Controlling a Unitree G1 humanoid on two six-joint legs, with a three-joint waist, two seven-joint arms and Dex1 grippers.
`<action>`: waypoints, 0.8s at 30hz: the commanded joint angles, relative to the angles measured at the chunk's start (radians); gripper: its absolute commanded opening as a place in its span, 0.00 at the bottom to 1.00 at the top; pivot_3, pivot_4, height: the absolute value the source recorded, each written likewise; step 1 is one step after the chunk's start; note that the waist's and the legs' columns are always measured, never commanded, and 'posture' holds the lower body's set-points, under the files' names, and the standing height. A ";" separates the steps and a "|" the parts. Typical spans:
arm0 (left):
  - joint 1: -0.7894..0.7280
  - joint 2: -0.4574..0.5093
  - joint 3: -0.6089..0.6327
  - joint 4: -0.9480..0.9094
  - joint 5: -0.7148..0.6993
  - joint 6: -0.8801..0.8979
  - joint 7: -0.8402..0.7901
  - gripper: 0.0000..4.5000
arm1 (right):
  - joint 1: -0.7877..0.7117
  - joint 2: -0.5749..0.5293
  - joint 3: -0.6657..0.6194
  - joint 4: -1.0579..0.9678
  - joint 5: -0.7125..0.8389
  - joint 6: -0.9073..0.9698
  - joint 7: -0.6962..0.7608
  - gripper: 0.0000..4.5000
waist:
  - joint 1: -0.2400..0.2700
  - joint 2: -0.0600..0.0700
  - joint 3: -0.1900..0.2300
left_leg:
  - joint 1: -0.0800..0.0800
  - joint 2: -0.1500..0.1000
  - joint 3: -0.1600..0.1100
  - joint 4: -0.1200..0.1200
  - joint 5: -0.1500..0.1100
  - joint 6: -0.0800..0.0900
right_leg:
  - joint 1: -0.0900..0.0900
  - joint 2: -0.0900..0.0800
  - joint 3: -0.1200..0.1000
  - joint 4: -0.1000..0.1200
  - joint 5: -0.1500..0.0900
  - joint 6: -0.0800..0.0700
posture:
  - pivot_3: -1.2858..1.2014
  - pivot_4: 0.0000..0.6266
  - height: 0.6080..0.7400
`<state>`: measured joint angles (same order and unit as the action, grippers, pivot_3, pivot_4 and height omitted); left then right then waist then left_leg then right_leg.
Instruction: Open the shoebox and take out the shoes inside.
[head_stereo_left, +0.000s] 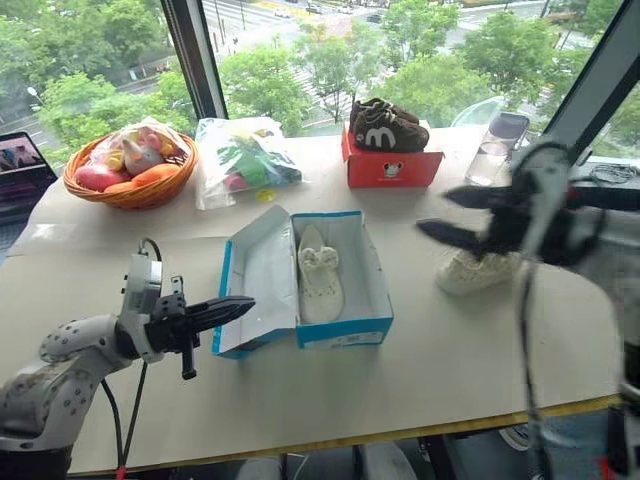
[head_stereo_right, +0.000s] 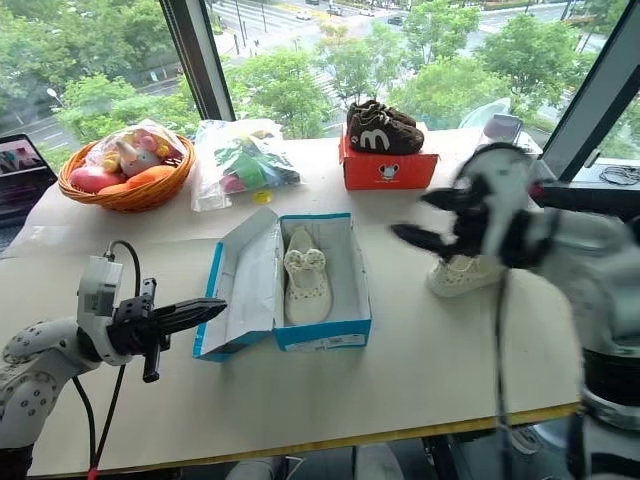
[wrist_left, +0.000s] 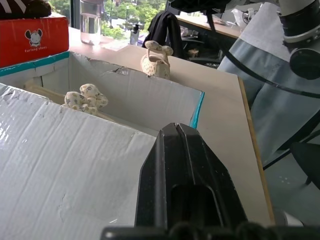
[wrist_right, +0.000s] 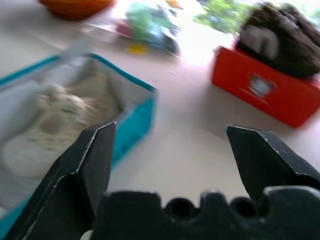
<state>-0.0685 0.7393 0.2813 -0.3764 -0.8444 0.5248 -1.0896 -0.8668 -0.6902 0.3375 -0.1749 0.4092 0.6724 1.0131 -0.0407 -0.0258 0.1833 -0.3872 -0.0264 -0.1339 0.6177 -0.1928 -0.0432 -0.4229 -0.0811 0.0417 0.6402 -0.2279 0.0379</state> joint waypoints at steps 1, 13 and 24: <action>-0.001 -0.001 0.007 -0.015 -0.005 -0.009 0.005 0.00 | -0.090 0.043 0.073 0.167 -0.140 -0.142 0.046 0.92 | -0.002 0.000 0.000 | 0.000 0.000 0.000 0.000 0.000 0.000 | 0.000 0.000 0.000 0.000 0.000 0.000 | 0.52 0.24 1.00; 0.041 -0.005 0.002 -0.050 -0.006 -0.014 0.019 0.00 | -0.175 0.259 0.122 0.514 -0.329 -0.302 0.042 0.92 | -0.014 0.000 0.000 | 0.001 0.004 0.000 0.000 0.000 -0.001 | -0.001 0.004 0.001 0.001 0.002 -0.003 | 0.52 0.24 1.00; 0.037 -0.002 0.006 -0.049 -0.003 -0.016 0.030 0.00 | -0.157 0.311 0.076 0.579 -0.394 -0.315 0.020 0.63 | -0.014 0.000 0.000 | 0.002 0.004 0.000 0.000 0.000 -0.001 | -0.001 0.004 0.001 0.001 0.002 -0.004 | 0.52 0.24 1.00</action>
<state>-0.0264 0.7372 0.2762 -0.3985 -0.8452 0.5251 -1.0618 -1.0155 -0.3776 0.4479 0.4403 0.0150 0.3679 1.0266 -0.0548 -0.0257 0.1836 -0.3857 -0.0227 -0.1337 0.6176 -0.1931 -0.0438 -0.4239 -0.0768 0.0427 0.6414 -0.2258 0.0343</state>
